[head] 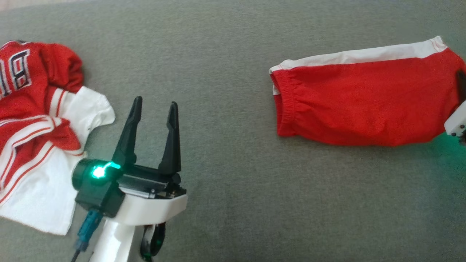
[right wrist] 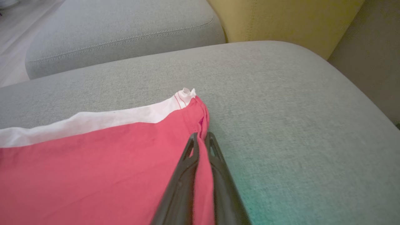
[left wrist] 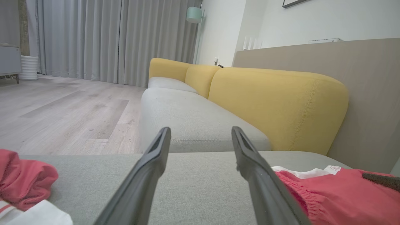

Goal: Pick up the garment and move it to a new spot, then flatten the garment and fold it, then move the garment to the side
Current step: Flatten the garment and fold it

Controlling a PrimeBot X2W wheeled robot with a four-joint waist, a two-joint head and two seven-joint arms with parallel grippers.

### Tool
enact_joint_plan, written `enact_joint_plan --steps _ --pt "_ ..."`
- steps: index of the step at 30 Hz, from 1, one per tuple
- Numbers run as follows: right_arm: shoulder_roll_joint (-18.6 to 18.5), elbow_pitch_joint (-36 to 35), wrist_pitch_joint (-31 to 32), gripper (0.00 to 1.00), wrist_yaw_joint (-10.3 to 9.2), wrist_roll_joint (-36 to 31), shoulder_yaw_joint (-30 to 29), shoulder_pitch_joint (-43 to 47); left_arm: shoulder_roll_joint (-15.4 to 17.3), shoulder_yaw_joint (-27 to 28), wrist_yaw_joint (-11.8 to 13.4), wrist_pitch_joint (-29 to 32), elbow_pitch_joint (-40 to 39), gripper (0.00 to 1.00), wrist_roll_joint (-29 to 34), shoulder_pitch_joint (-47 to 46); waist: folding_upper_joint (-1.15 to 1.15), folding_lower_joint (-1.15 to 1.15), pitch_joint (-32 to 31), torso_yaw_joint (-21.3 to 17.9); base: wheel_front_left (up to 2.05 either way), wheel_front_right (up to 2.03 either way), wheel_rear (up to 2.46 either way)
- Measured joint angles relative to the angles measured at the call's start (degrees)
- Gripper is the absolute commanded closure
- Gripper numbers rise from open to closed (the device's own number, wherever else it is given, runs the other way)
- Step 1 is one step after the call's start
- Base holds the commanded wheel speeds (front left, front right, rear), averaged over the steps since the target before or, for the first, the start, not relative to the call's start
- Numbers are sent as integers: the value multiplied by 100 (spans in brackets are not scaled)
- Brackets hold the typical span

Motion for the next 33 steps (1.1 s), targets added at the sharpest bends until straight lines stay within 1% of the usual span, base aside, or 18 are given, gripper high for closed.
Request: enact_joint_plan --steps 4,6,11,17,20,22,25,29,30,31,32,33 --pt "11 -91 -252 100 0 136 -14 78 -4 112 -44 0 11 0 37 1 0 0 -40 -164 0 0 0" --pt "24 -187 -383 100 0 140 -1 75 -7 138 -49 0 11 0 156 1 0 1 -56 -223 0 0 0" --pt "109 -543 -594 100 0 200 65 62 -12 252 -96 0 34 0 204 7 0 1 -139 -275 0 0 0" --pt "328 -1647 -613 100 0 325 371 71 -14 272 -98 0 82 0 213 200 0 0 -302 -259 0 0 0" --pt "419 -2320 -457 100 0 339 588 168 -15 266 -94 0 104 0 211 250 0 0 -346 -186 0 0 0" --pt "543 -2754 -325 100 0 311 757 297 -15 250 -92 0 110 0 192 249 0 0 -370 -126 0 0 0" --pt "831 -3281 -81 100 0 159 979 582 -15 204 -74 0 133 0 157 250 0 0 -381 -20 0 0 0" --pt "1328 -3621 326 99 0 -202 1224 1012 -15 149 -35 0 175 0 68 249 0 0 -360 146 0 0 0" --pt "1460 -3665 443 75 0 -257 1291 1134 -15 133 -34 0 185 0 49 249 0 1 -353 188 0 0 0" --pt "1584 -3702 511 16 0 -318 1326 1273 -15 114 -34 0 196 0 49 249 0 0 -348 232 0 0 0" --pt "1696 -3754 512 0 0 -399 1302 1420 -15 99 -33 0 200 0 49 249 0 0 -344 274 0 0 0" --pt "1773 -3815 481 0 0 -508 1234 1544 -15 94 -19 0 202 0 48 249 0 0 -342 311 0 0 0"
